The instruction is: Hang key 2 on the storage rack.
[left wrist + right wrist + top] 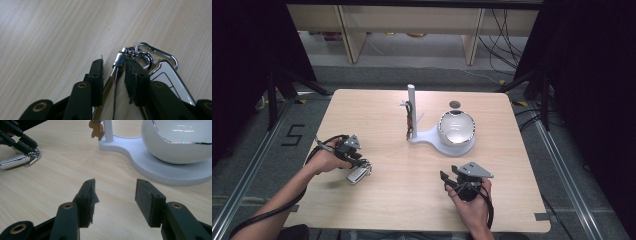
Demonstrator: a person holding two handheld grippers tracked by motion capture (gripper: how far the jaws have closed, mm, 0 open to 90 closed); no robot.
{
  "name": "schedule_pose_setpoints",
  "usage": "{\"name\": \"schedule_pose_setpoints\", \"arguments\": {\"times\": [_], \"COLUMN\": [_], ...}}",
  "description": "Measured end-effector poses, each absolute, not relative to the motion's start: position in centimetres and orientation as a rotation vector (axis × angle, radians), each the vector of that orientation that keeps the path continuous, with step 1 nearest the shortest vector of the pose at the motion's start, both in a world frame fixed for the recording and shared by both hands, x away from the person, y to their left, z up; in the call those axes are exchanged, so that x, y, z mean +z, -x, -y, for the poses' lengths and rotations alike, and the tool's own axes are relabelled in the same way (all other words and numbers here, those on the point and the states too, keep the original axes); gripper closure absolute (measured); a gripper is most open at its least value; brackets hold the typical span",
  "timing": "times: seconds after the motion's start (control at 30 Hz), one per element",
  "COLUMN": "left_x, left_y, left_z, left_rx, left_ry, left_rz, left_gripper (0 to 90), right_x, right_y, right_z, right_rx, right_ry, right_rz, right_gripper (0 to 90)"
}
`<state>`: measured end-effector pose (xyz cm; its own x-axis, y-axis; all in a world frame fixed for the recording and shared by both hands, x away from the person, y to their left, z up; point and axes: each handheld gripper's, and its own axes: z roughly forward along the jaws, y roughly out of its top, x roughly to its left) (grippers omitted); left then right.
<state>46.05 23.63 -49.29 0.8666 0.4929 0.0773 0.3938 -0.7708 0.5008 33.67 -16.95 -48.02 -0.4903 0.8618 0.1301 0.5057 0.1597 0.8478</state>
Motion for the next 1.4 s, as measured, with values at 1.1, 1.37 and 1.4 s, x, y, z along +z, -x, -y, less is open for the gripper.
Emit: {"name": "schedule_pose_setpoints", "arguments": {"times": [1.1, 1.37, 1.4], "left_x": [-48.0, -44.0, -43.7], "left_y": [-44.9, -43.9, -43.9], "left_z": [-22.1, -22.6, -22.5], "left_rx": [0.388, 0.634, 0.648], "left_ry": [-2.558, -2.32, -2.273], "left_rz": [-0.756, -0.735, -0.753], "left_gripper": [82.5, 82.5, 82.5], "right_x": [-48.2, -48.1, -48.1], "right_y": [-33.8, -33.7, -33.7], "right_z": [17.2, 17.1, 17.1], "right_rx": [1.263, 1.249, 1.251], "right_ry": [-1.317, -1.323, -1.323], "right_rz": [-2.058, -2.067, -2.066], "right_gripper": [50.4, 50.5, 50.5]}}
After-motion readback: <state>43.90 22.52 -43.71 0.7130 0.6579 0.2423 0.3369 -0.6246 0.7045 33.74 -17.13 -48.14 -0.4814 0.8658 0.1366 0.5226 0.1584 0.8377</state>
